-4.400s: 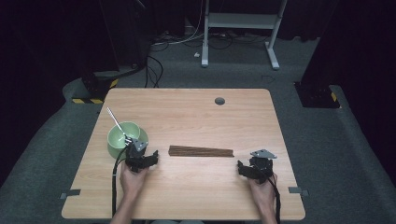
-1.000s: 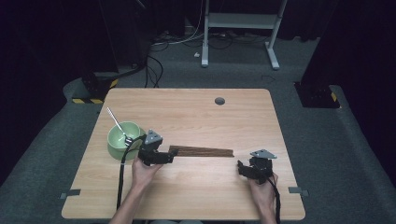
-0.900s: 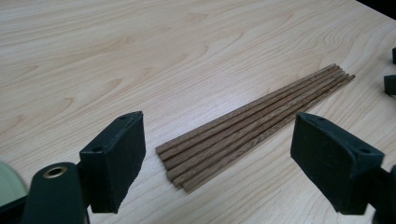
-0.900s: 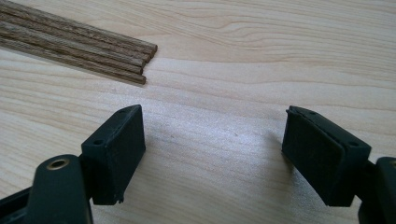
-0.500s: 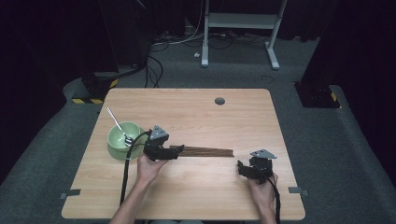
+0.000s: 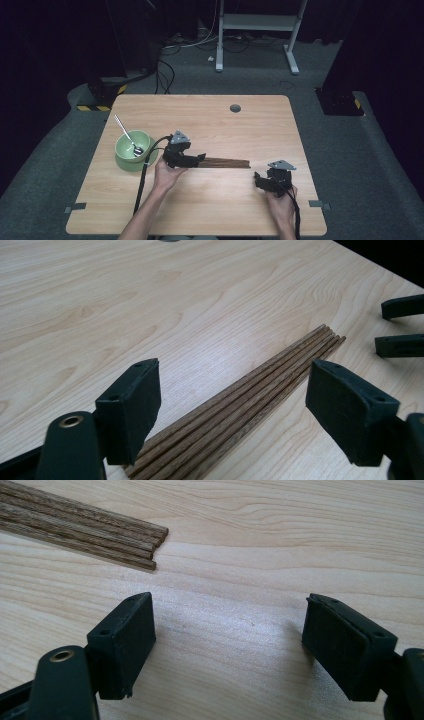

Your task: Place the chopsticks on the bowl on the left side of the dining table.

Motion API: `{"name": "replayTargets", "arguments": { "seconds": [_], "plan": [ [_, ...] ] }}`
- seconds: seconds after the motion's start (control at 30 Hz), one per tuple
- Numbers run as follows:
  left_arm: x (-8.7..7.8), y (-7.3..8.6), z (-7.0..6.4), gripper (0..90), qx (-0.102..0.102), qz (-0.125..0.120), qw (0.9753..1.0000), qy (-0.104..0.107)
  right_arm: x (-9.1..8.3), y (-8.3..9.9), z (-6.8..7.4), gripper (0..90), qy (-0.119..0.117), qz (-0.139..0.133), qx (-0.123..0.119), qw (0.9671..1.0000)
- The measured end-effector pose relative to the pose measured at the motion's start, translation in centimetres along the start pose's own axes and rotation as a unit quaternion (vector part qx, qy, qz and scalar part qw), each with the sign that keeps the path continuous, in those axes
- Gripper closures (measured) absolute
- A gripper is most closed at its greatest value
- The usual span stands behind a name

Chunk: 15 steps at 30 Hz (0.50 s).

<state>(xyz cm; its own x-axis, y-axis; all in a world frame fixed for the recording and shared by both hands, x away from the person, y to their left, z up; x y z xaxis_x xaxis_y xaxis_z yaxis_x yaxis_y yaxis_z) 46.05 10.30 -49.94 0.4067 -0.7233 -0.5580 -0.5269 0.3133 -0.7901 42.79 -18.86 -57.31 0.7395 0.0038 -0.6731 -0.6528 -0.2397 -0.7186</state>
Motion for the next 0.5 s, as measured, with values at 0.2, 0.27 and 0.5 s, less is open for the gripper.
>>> {"name": "replayTargets", "arguments": {
  "seconds": [0.2, 0.27, 0.5],
  "plan": [
    [1.7, -0.4, -0.3, 23.8, 0.012, 0.019, 0.9997, 0.006, 0.0, 0.0, 0.0, 20.8, 0.0, 0.0, 0.0, 1.0],
    [2.1, -0.6, -0.4, 24.9, 0.015, 0.022, 0.9996, 0.006, 0.0, 0.0, 0.0, 20.8, 0.0, 0.0, 0.0, 1.0],
    [3.5, -0.7, -0.7, 28.0, 0.027, 0.036, 0.999, 0.002, 0.0, 0.0, 0.0, 20.9, 0.001, -0.001, -0.001, 1.0]
  ]
}}
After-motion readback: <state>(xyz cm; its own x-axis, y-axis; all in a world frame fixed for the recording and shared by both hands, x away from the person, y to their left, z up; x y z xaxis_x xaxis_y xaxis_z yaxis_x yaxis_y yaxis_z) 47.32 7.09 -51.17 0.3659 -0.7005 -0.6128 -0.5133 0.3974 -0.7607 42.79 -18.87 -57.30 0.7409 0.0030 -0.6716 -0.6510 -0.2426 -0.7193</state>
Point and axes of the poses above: each handheld gripper's, and its own axes: x roughly forward along the jaws, y roughly out of its underside, z roughly to its left, the point moved 7 cm from there along x, roughly forward along the jaws, and after that the axes turned 13 degrees about y, right-handed, at the moved point
